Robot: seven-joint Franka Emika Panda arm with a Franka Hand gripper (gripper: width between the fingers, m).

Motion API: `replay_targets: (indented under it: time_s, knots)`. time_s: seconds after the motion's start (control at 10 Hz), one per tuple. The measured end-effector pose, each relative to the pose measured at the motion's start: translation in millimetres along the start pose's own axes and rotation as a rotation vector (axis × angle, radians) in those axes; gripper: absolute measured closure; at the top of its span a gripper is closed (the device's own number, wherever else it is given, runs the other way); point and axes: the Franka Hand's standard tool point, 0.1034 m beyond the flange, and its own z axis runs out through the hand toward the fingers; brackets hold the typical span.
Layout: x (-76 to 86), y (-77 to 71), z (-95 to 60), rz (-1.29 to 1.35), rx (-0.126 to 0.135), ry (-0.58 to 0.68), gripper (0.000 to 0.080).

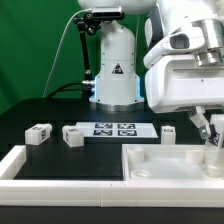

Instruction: Assemble one leg

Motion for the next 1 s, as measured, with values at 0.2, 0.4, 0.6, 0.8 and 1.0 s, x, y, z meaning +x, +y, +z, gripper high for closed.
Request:
replay_targets:
  time_s: [0.2,0.4,0.6,0.8,1.0]
  knots:
    - [-4.8,-3.1,0.7,-0.002,0.003,-0.006,0.0508]
    - [-5.3,-6.8,2.1,-0.006,0.005,-0.003,0.0508]
    - [-8.9,-8.7,5.2,-0.007,0.009,-0.009,0.0508]
    - [-13.0,-6.8,8.4,-0.004,0.007,-0.011,0.0508]
    - [-13.2,-6.3,9.3,-0.003,0.002,0.003,0.0508]
